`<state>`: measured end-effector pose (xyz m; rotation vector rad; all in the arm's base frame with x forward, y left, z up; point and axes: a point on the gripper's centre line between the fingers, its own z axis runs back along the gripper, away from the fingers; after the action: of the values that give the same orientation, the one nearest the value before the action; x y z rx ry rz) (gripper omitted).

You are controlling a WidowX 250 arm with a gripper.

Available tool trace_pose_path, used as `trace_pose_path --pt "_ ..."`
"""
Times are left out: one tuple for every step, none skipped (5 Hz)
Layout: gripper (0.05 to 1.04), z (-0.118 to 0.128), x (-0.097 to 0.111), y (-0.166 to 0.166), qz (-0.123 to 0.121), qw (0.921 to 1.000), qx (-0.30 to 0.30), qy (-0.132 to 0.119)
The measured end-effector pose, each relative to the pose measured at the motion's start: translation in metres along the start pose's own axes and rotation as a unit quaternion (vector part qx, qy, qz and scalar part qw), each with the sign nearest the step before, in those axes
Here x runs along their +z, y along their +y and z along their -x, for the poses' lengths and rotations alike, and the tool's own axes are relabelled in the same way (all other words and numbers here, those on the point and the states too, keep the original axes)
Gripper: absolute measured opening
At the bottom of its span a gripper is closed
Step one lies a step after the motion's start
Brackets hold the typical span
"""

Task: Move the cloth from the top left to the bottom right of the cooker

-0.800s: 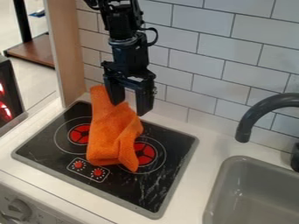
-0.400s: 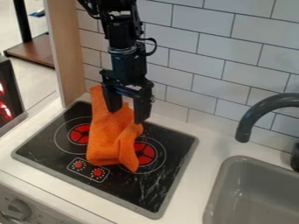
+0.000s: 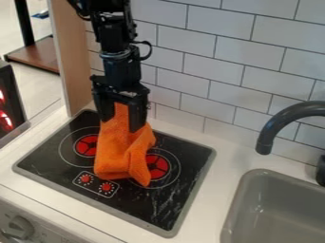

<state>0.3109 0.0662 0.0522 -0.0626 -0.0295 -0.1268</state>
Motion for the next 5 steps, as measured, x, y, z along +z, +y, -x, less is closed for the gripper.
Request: trace_pose_path --pt "0.999 0.001 -0.004 0.008 -0.021 0.9997 0.012 0.001" --pt "0.999 0.003 -0.030 0.015 -0.034 0.9988 0.026 0.026" --pt "0.999 -0.006 -0.045 0.016 -0.039 0.9982 0.036 0.028" --pt "0.999 -0.011 -0.059 0.017 -0.030 0.9979 0.052 0.026" --pt "0.999 -0.018 -0.064 0.013 -0.019 0.9977 0.064 0.004"
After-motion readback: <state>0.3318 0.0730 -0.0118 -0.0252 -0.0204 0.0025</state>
